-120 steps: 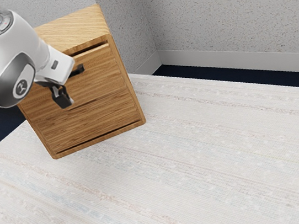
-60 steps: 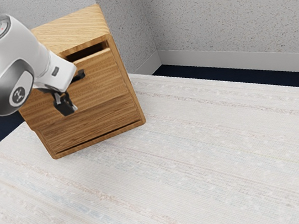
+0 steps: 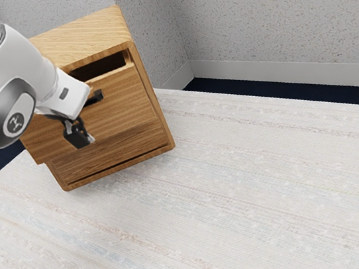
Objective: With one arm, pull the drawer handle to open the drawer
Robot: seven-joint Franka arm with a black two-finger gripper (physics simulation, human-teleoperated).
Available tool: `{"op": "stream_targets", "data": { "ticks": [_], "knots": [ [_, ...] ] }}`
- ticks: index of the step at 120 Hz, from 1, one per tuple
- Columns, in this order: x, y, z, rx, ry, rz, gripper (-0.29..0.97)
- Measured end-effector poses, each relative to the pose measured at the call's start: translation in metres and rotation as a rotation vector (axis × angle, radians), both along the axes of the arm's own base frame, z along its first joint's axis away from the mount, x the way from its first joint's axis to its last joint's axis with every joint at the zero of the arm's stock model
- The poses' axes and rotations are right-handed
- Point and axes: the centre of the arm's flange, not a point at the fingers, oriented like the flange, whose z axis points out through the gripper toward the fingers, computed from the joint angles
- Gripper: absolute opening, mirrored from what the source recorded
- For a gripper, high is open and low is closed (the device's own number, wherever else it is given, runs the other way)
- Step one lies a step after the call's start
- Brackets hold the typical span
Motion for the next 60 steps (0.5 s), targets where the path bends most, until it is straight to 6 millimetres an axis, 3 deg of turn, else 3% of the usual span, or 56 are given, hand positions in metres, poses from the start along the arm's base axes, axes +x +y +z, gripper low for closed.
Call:
{"op": "stream_targets", "data": {
  "ticks": [60],
  "knots": [
    [-0.026,-0.025,-0.002,-0.028,0.014,-0.045,0.68]
  ]
}}
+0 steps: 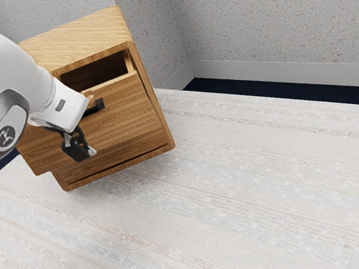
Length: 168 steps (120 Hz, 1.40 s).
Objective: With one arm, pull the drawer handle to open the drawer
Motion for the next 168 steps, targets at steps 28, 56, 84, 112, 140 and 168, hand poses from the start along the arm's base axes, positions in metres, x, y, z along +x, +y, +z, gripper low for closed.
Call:
{"op": "stream_targets", "data": {
  "ticks": [28,56,84,112,140,168],
  "knots": [
    [-0.006,-0.017,-0.001,-0.026,0.017,-0.026,0.68],
    [-0.028,-0.027,0.001,-0.043,0.023,-0.046,0.64],
    [-0.041,-0.036,0.011,-0.054,0.024,-0.063,0.66],
    [-0.058,-0.033,0.026,-0.062,0.028,-0.053,0.67],
    [-0.077,-0.030,0.070,-0.089,-0.018,-0.037,0.68],
    [-0.069,-0.055,0.122,-0.163,-0.007,-0.003,0.68]
  ]
}}
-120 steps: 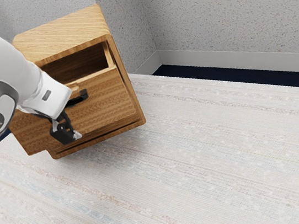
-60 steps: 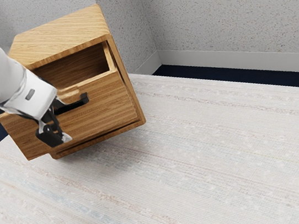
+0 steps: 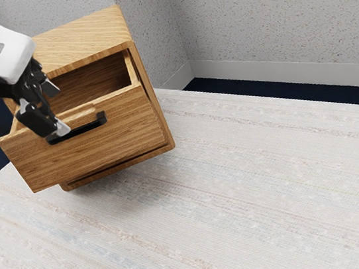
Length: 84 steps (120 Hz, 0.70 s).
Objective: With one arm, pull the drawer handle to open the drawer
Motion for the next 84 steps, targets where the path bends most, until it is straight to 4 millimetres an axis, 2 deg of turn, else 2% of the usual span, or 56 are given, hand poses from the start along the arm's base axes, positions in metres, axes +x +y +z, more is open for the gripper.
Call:
{"op": "stream_targets", "data": {
  "ticks": [20,58,70,84],
  "knots": [
    [0.010,-0.003,-0.004,-0.077,0.086,0.114,0.68],
    [0.004,-0.002,-0.021,-0.178,0.196,0.343,0.68],
    [-0.001,0.002,-0.013,-0.217,0.199,0.414,0.68],
    [-0.004,0.004,-0.014,-0.242,0.217,0.484,0.68]
  ]
}}
